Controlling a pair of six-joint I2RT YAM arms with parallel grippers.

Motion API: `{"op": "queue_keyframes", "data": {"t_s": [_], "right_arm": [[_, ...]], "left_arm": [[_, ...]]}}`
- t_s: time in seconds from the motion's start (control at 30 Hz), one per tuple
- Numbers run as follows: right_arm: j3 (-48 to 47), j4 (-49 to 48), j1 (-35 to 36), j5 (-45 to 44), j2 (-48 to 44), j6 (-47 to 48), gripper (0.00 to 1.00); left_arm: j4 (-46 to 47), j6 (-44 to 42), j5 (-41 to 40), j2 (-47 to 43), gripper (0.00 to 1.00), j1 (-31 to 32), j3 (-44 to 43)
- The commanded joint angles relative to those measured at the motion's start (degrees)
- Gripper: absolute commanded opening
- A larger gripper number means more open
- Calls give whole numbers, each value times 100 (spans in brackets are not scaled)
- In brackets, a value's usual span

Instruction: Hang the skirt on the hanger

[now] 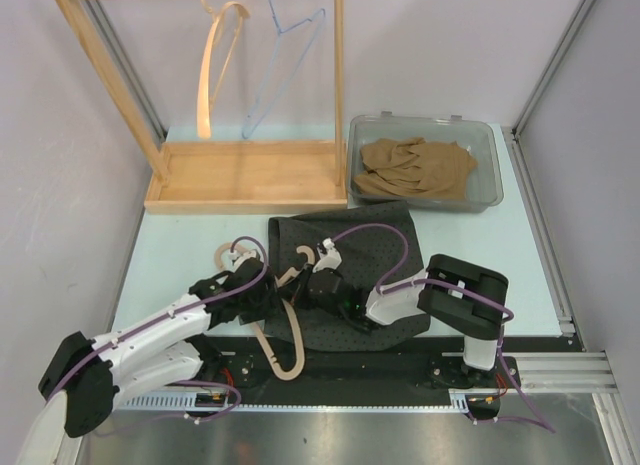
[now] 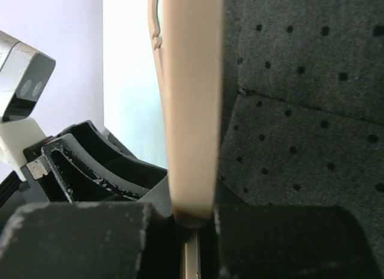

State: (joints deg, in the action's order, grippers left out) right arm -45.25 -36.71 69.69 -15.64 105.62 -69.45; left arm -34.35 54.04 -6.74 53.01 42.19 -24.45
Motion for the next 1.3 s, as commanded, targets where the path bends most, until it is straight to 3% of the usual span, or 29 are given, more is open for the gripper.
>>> {"op": "queue_keyframes", "data": {"t_s": [0.0,0.07,0.1,0.17,0.2,0.27,0.3,0.73,1.03,1.27], "right_arm": [[61,-126,27,-53,134,-69,0],[61,-117,18,-45,143,-34,0],[69,-91,1,-45,151,-16,0],[69,-12,-34,-53,151,45,0],[61,32,-52,-53,134,72,0],[61,120,-105,-71,108,177,0],[69,164,-122,-97,99,221,0],[25,664,-281,-676,-331,1530,0],[-229,1034,-377,-1643,-894,2785,0],[-414,1219,-579,-2092,-956,3166,0]], "left_arm": [[-37,-43,-29,121,67,-27,19],[24,-104,41,113,64,-36,63],[59,-130,163,104,53,-36,80],[121,-157,269,121,43,-27,81],[130,-174,322,121,30,-36,72],[130,-201,410,43,16,-36,-16],[87,-201,411,-1,0,-27,-68],[-844,-421,288,-397,0,-27,-1439],[-1196,-280,551,-827,0,-27,-1291],[-1381,-148,770,-1346,0,-18,-1177]]}}
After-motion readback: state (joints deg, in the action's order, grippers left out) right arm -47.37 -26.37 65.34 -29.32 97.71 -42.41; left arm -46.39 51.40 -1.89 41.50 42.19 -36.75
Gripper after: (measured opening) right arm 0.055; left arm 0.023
